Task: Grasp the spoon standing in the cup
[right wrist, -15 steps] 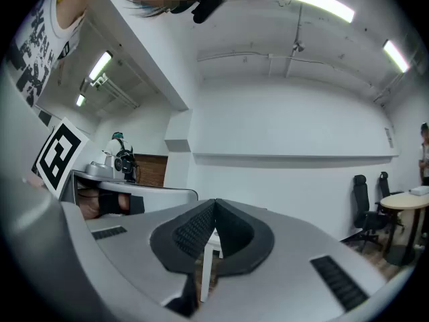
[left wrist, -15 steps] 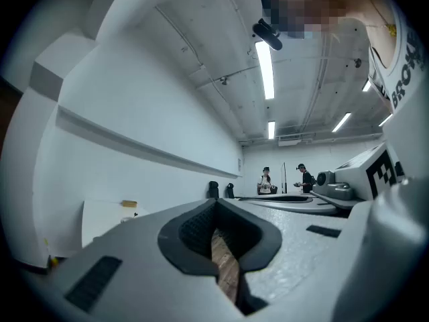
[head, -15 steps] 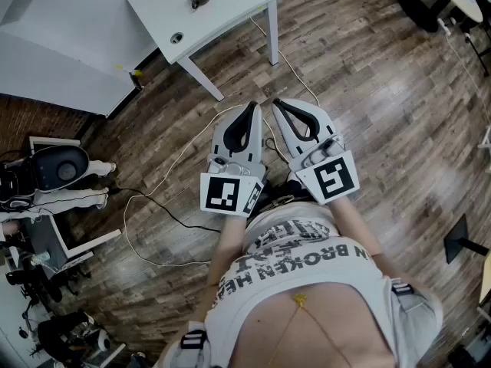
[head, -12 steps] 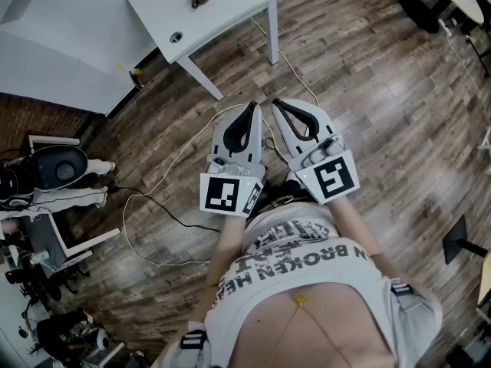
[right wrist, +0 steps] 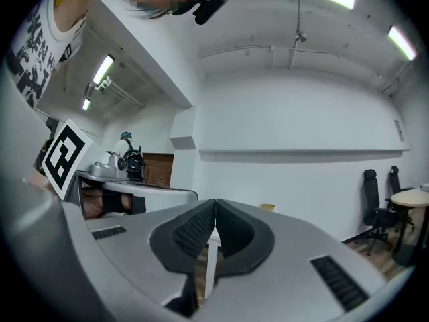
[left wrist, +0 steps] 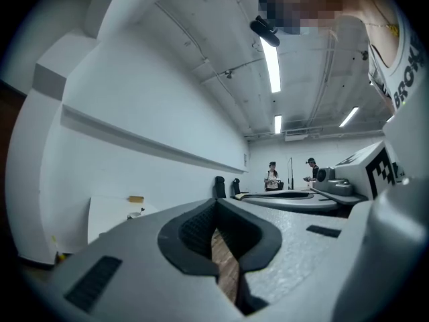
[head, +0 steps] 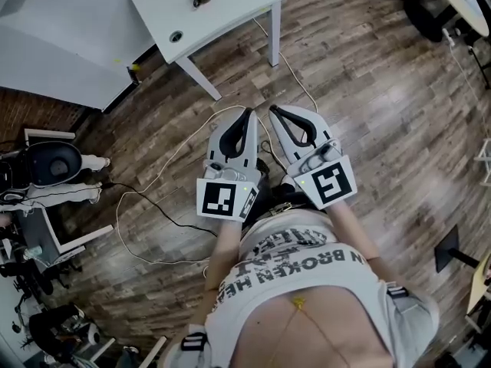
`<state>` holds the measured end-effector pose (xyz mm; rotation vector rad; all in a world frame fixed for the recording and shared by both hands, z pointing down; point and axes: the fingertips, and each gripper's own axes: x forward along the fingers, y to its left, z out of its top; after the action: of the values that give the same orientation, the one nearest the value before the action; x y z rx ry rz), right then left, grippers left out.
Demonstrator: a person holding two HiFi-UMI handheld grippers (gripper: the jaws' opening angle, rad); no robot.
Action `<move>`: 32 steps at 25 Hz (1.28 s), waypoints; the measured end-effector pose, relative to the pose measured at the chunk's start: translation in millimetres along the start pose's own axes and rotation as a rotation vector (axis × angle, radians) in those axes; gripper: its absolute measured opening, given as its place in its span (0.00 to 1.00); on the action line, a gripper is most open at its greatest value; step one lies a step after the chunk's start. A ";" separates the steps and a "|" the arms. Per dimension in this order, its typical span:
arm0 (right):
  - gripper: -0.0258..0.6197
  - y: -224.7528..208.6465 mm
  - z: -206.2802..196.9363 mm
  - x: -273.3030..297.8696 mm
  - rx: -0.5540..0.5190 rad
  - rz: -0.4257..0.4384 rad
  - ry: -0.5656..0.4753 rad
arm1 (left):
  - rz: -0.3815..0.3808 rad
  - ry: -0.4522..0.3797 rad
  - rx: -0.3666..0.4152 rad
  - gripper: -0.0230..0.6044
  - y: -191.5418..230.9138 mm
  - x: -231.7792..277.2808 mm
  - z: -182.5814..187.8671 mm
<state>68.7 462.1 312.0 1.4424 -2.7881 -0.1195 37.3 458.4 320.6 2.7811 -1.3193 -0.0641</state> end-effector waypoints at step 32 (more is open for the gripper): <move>0.05 -59.9 -8.0 230.4 -0.015 -0.151 0.023 | -0.222 -0.002 -0.054 0.02 202.7 130.9 11.4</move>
<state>-15.4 239.2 308.0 1.6391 -2.6517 -0.1230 -37.2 228.7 322.9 2.8682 -0.9880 -0.1120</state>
